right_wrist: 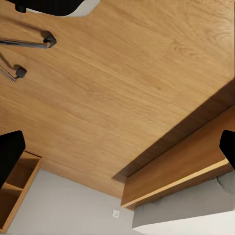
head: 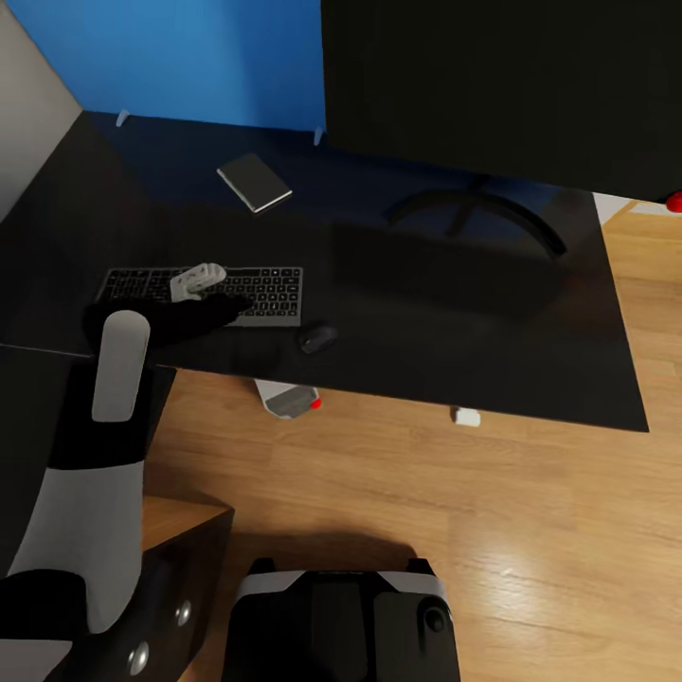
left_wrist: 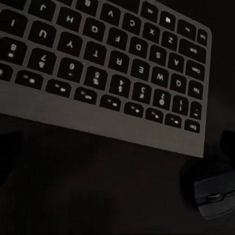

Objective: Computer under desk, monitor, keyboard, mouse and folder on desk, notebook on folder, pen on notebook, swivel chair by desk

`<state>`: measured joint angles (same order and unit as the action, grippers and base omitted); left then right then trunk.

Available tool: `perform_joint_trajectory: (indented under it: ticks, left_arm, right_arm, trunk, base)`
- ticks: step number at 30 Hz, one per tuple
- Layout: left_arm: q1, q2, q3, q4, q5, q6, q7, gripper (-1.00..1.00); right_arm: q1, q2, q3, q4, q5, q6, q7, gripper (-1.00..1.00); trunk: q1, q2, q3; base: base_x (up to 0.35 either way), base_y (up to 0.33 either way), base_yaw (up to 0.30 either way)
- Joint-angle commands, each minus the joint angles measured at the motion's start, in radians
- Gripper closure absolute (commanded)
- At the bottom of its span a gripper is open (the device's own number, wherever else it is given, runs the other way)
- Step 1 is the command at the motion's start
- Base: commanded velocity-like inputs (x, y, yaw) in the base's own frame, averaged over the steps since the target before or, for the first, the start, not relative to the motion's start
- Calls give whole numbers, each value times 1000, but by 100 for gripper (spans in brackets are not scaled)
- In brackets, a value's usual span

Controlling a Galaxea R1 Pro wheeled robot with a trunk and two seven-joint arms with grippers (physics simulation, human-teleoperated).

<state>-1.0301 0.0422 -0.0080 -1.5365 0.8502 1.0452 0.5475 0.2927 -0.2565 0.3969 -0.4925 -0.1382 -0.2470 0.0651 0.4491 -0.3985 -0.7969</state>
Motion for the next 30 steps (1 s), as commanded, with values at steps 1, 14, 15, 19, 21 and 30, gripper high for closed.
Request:
perform_joint_trajectory:
  ticks: [1, 14, 15, 19, 21, 30]
  left_arm:
    - [0, 1, -1, -1, 9, 2, 10, -100]
    - [-102, 37, -6, 281, 7, -3, 15, -100]
    - [-105, 42, -6, 299, 8, -3, 14, -100]
    - [-116, 67, -5, 415, 6, -4, 16, -100]
    - [-116, 85, -5, 423, 8, -3, 13, -100]
    - [-117, 96, -6, 427, 14, -3, 0, -100]
  right_arm:
    - [0, -2, 5, -1, -11, -2, 2, -100]
    - [0, -4, 3, 8, -12, -4, 12, -100]
    - [0, -4, 3, 7, -12, -4, 12, -100]
    - [0, -4, 5, -2, -10, -5, 13, -100]
    - [-1, -4, 5, -3, -9, -5, 13, -100]
    - [-1, -4, 5, -3, -9, -5, 15, -100]
  trunk:
    - [1, -2, 1]
    - [1, -2, 22]
    - [1, -2, 24]
    - [1, -2, 30]
    - [1, -2, 33]
    - [1, -2, 48]
  base:
    - [148, 0, -1]
    - [128, 0, 0]
    - [4, 0, 0]
    - [177, 85, -49]
    - [167, 73, -31]
    - [14, 6, -24]
